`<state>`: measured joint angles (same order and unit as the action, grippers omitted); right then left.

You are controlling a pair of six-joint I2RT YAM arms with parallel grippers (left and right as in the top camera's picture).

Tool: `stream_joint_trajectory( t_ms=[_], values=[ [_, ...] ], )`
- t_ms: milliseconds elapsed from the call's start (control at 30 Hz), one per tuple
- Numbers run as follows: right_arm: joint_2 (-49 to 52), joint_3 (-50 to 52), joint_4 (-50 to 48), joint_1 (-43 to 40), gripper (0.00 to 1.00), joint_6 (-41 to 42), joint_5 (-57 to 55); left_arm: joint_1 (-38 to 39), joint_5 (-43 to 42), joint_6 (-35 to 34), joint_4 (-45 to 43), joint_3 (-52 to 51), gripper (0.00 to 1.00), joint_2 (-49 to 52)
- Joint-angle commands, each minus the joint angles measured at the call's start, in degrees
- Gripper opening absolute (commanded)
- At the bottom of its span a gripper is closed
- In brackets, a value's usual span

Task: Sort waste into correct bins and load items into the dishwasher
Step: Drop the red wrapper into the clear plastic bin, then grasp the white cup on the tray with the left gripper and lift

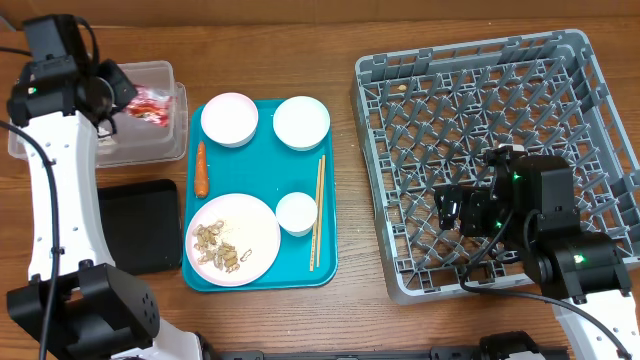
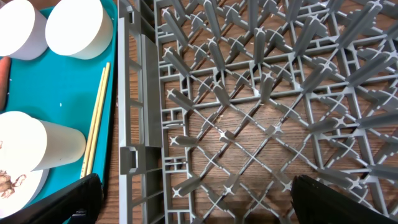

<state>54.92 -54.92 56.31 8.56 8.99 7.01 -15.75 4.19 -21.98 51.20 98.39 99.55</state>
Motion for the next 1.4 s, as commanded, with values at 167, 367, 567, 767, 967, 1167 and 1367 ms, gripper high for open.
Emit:
stream_joint_trajectory(
  t_ms=[167, 367, 567, 767, 967, 1167, 1367],
  values=[
    [-0.3, -1.4, 0.0, -0.2, 1.0, 0.2, -0.5, 0.0, -4.5, 0.8, 3.0, 0.7, 0.81, 0.7],
    [-0.3, -1.4, 0.0, -0.2, 1.0, 0.2, -0.5, 9.0, -10.7, 1.0, 16.8, 0.7, 1.0, 0.7],
    [-0.3, -1.4, 0.4, -0.2, 1.0, 0.2, -0.5, 20.9, -11.1, 1.0, 26.4, -0.4, 0.96, 0.9],
    [-0.3, -1.4, 0.5, -0.2, 1.0, 0.2, -0.5, 30.4, -10.8, 1.0, 27.6, -6.9, 0.9, 0.9],
    [-0.3, -1.4, 0.6, -0.2, 1.0, 0.2, -0.5, 35.2, -9.8, 0.5, 21.3, -19.3, 0.61, 0.9],
    [-0.3, -1.4, 0.6, -0.2, 1.0, 0.2, -0.5, 35.7, -10.2, 0.5, 13.1, -25.3, 0.34, 0.9],
    [-0.3, -1.4, 0.7, -0.2, 1.0, 0.2, -0.5, 35.7, -10.4, 0.5, 10.8, -25.6, 0.19, 0.9]
  ],
)
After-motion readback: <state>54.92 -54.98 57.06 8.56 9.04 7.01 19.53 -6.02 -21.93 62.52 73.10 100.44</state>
